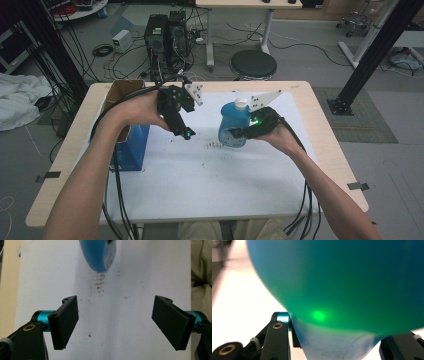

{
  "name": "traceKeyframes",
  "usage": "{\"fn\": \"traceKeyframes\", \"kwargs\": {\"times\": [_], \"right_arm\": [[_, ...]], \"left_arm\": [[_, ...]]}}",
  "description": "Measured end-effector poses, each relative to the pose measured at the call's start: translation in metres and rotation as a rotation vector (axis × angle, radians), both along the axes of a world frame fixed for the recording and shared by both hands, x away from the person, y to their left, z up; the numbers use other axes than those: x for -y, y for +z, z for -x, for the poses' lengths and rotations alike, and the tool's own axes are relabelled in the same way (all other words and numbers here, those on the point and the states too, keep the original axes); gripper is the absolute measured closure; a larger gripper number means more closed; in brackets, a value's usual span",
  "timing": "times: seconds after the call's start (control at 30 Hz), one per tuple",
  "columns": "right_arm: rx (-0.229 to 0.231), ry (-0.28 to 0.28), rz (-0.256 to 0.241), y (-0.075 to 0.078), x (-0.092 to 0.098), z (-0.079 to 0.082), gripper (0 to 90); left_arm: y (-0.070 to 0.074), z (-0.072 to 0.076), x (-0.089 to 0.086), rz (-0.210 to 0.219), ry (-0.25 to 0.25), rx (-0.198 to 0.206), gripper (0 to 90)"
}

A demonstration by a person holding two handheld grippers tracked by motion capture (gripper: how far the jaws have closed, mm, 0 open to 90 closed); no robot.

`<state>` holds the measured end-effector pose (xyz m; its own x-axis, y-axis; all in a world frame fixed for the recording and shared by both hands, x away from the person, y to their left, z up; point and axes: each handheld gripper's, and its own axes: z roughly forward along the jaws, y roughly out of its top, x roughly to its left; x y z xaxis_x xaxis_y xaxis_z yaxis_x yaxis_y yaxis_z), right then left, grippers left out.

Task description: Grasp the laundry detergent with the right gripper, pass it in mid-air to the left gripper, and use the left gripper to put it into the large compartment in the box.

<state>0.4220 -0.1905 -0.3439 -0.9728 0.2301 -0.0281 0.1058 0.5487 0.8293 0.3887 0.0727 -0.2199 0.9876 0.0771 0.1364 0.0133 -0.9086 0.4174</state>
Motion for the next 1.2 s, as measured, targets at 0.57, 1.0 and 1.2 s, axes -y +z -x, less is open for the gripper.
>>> {"fn": "traceKeyframes", "kwargs": {"times": [0.57, 1.0, 1.2], "right_arm": [[-0.021, 0.150, 0.019, -0.001, -0.026, 0.027, 47.9], [-0.026, 0.152, 0.021, -0.005, -0.031, 0.029, 47.8], [-0.029, 0.151, 0.021, -0.006, -0.032, 0.028, 47.7]], "left_arm": [[-0.005, -0.003, 0.058, -0.001, -0.010, -0.098, 21.5], [-0.028, -0.005, 0.076, -0.032, -0.021, -0.126, 21.5], [-0.030, -0.006, 0.078, -0.030, -0.021, -0.124, 21.6]]}}
